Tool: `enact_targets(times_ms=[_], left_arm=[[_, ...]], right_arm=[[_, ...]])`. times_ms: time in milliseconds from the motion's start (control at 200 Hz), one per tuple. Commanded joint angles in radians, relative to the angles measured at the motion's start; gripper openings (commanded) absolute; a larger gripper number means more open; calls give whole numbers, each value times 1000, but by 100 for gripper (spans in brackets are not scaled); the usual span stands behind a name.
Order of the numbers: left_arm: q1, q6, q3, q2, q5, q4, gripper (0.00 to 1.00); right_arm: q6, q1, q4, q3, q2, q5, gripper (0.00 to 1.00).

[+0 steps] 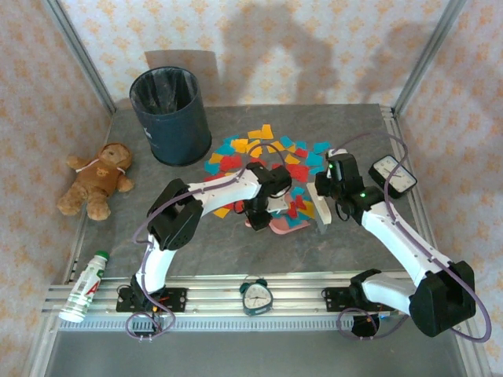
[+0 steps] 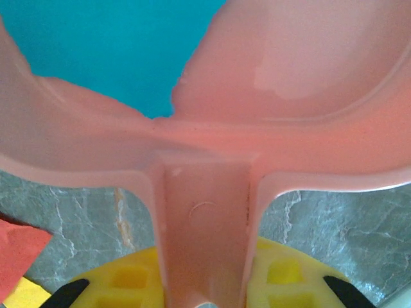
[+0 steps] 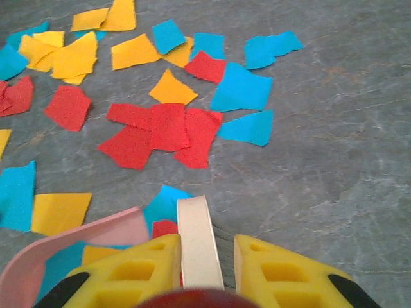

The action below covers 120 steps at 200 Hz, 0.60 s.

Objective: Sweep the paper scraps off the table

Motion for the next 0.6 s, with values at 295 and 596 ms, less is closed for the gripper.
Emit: enact_targets(times_ms=[295, 596], left_arm=[[-26, 17, 37, 32, 5, -39, 11], [-26, 12, 0, -4, -10, -4, 10]], right_arm=[[-1, 3, 21, 6, -64, -191, 0], [32, 3, 15, 9, -153, -121, 0]])
